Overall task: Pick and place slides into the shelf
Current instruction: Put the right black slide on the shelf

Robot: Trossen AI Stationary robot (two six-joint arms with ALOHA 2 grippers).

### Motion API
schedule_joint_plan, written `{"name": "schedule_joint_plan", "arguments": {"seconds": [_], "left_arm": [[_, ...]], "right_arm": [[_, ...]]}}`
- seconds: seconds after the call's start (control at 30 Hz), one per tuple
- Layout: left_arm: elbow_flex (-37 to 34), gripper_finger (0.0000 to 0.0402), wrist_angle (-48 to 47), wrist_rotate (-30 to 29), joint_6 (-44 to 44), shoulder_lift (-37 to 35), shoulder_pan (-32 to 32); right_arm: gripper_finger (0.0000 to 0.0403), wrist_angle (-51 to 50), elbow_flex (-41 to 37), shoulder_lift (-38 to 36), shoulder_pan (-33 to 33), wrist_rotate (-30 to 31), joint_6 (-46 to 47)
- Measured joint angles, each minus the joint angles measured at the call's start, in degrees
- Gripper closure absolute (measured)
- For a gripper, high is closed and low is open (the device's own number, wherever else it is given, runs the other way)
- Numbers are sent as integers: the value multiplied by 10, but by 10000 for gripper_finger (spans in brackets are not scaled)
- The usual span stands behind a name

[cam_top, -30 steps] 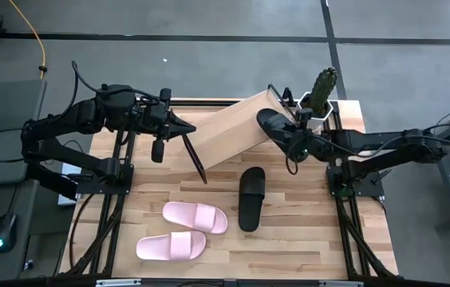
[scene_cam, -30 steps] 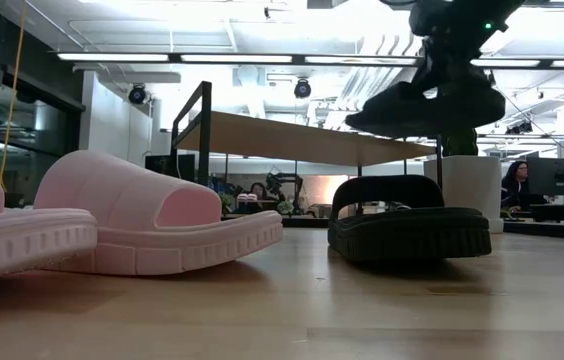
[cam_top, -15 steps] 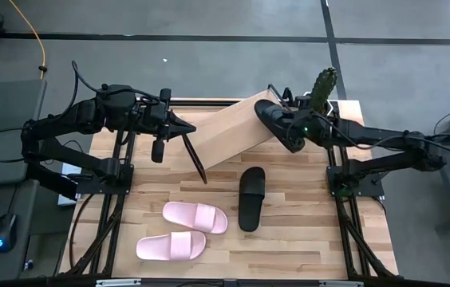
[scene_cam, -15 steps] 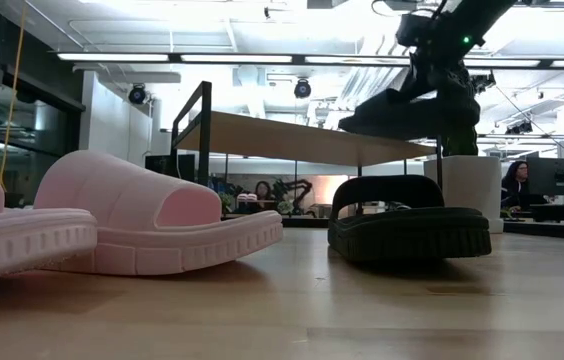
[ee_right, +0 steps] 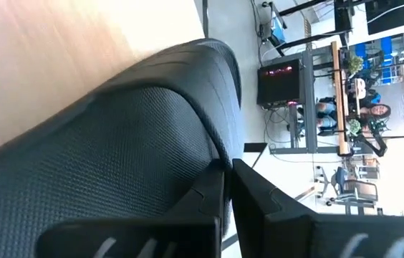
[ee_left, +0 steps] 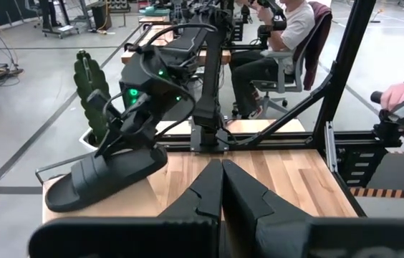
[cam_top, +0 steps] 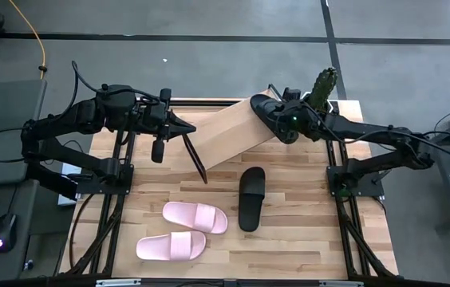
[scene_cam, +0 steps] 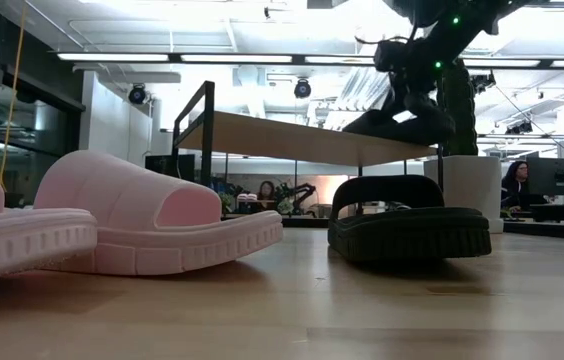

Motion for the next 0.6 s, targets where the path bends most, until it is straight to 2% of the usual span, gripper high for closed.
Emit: {"name": "schedule_joint_plan", "arguments": {"seconds": [0.6], "left_arm": [[0,401,-1,0,0,0,0]], "right_arm": [[403,21,1,10,-14,3,-10]]}}
